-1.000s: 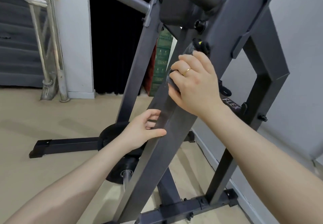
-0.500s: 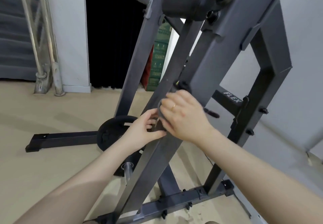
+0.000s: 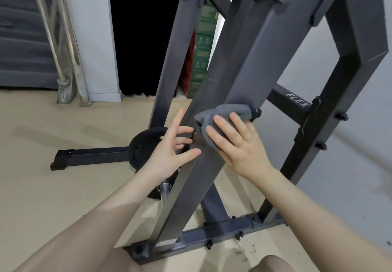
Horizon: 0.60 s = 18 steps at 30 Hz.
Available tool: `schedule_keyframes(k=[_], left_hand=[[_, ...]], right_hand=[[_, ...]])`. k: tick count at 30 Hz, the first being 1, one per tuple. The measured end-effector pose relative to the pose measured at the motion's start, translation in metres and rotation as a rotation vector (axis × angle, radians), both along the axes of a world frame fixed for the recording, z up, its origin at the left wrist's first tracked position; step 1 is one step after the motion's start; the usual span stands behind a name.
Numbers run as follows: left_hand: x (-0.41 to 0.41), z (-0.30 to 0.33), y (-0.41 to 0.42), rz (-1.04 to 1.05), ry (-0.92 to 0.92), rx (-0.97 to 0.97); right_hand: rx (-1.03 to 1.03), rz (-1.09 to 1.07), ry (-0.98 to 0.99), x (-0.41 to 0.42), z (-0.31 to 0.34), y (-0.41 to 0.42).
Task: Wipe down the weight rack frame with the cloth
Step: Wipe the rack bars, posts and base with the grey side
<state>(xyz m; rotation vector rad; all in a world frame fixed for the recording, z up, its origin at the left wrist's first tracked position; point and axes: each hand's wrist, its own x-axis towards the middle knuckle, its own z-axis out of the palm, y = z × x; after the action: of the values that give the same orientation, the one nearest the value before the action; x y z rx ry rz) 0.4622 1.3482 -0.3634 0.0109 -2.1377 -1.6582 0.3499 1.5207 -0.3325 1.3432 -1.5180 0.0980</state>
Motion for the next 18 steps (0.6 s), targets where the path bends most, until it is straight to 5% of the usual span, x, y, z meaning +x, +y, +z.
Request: schedule_keyframes(k=[6,12,18], left_hand=[[-0.004,0.007,0.014,0.033,0.022,-0.147],[0.002,-0.003,0.01,0.07,-0.008,-0.148],[0.0,-0.016,0.014,0.08,-0.049,-0.106]], right_hand=[[-0.193,0.0,0.035,-0.012,0.067,-0.005],[-0.09,-0.012,-0.067,-0.016,-0.038,0.015],[-0.183,0.025,-0.153,-0.012,0.019,0.008]])
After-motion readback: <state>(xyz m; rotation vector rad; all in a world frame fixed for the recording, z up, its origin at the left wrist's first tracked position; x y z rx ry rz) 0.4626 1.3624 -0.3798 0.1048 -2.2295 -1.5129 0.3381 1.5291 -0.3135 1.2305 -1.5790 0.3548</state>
